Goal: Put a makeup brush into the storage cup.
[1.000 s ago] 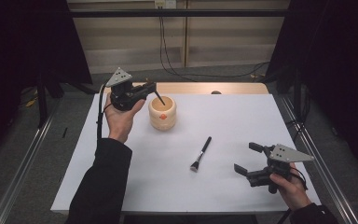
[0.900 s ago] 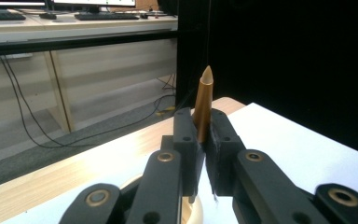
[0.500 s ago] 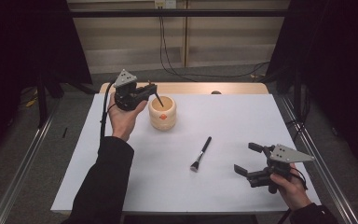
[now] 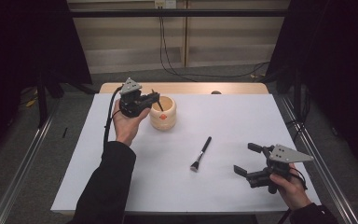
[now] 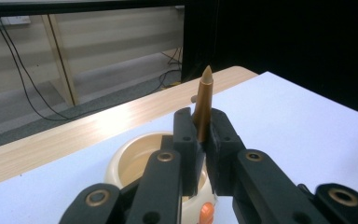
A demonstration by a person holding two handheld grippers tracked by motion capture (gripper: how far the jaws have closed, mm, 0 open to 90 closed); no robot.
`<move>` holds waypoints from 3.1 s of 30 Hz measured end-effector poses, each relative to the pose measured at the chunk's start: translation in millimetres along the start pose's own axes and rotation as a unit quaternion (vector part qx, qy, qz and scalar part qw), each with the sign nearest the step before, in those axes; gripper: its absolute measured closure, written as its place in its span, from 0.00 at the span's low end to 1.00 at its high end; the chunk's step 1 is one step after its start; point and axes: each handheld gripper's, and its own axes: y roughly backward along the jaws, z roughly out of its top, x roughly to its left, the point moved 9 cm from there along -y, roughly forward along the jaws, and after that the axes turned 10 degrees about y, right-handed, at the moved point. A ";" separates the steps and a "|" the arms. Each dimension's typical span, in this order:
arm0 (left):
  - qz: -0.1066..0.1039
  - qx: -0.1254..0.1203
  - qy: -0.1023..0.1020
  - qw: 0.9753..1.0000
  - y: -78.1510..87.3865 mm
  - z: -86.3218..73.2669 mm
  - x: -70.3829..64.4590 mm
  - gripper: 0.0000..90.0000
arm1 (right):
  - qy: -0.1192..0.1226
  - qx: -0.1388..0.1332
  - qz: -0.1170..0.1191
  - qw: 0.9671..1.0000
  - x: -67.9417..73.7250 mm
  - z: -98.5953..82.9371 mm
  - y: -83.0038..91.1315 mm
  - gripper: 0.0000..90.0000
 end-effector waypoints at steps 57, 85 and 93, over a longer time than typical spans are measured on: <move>0.014 -0.013 0.037 0.999 -9.7 -11.0 10.4 0.03 | -0.011 0.000 0.006 1.000 0.4 -0.4 -0.4 0.02; 0.055 -0.044 0.024 0.997 18.3 -24.9 6.7 0.03 | -0.018 -0.004 -0.011 1.000 -5.5 -0.3 1.0 0.01; 0.049 -0.058 0.026 0.997 37.5 -31.6 2.4 0.02 | -0.019 -0.003 -0.016 1.000 -6.7 -0.9 1.0 0.00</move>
